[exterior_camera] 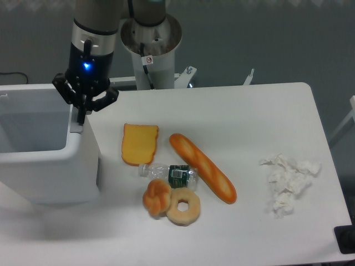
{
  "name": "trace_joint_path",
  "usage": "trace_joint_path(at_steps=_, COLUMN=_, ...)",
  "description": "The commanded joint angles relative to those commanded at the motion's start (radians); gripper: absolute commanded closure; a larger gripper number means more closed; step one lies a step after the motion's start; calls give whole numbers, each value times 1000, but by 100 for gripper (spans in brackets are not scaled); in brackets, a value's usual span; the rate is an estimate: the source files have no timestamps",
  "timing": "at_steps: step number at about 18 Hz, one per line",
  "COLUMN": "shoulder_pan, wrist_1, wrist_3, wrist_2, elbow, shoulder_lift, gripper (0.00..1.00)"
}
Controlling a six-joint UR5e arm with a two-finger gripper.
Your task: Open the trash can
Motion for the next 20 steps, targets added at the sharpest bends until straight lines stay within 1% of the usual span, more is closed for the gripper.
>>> trace_joint_path(at_steps=1, shoulder_pan=2, wrist_1=0, wrist_3=0, wrist_2=-2, elbow=8, shoulder_lift=0, gripper=91)
trace_joint_path(at_steps=2, shoulder_pan=3, wrist_1=2, wrist_3=2, wrist_2=-2, elbow=17, shoulder_lift=0, gripper=83)
trace_joint_path(at_steps=3, shoulder_pan=5, wrist_1=2, wrist_3=5, wrist_2=-2, elbow=21, shoulder_lift=0, gripper=79)
trace_joint_path(at_steps=4, shoulder_pan=11, wrist_1=3, wrist_3=9, wrist_2=-2, elbow=28, shoulder_lift=-2, gripper=69)
trace_joint_path(at_steps=6, shoulder_pan=23, wrist_1=11, wrist_3=14, wrist_2=5, elbow=46, shoulder_lift=-11, gripper=61)
trace_joint_path(at_steps=7, shoulder_pan=40, wrist_1=11, wrist_3=18, wrist_2=6, elbow=60, shoulder_lift=-21, gripper=56)
trace_joint_path(at_steps=8, shoulder_pan=55, wrist_1=11, wrist_3=26, wrist_2=6, elbow=75, shoulder_lift=-38, gripper=54)
trace_joint_path(at_steps=9, shoulder_pan=70, wrist_1=11, wrist_3=34, wrist_2=8, elbow=89, shoulder_lift=-52, gripper=48)
trace_joint_path(at_steps=12, shoulder_pan=106, wrist_1=21, wrist_3=38, wrist_2=34, elbow=121, shoulder_lift=-107, gripper=15)
trace_joint_path(at_steps=13, shoulder_pan=116, wrist_1=23, wrist_3=38, wrist_2=53, elbow=127, shoulder_lift=-124, gripper=5)
trace_joint_path(at_steps=14, shoulder_pan=129, wrist_1=35, wrist_3=40, wrist_2=73, elbow=135, shoulder_lift=-141, gripper=0)
trace_joint_path(at_steps=16, shoulder_pan=155, wrist_1=75, wrist_3=78, wrist_2=101, elbow=135, shoulder_lift=-170, gripper=0)
trace_joint_path(at_steps=19, shoulder_pan=184, wrist_1=78, wrist_3=213, wrist_2=176, elbow=133, shoulder_lift=-216, gripper=0)
trace_joint_path(at_steps=20, shoulder_pan=205, wrist_1=83, wrist_3=250, wrist_2=202, elbow=126, shoulder_lift=-221, gripper=0)
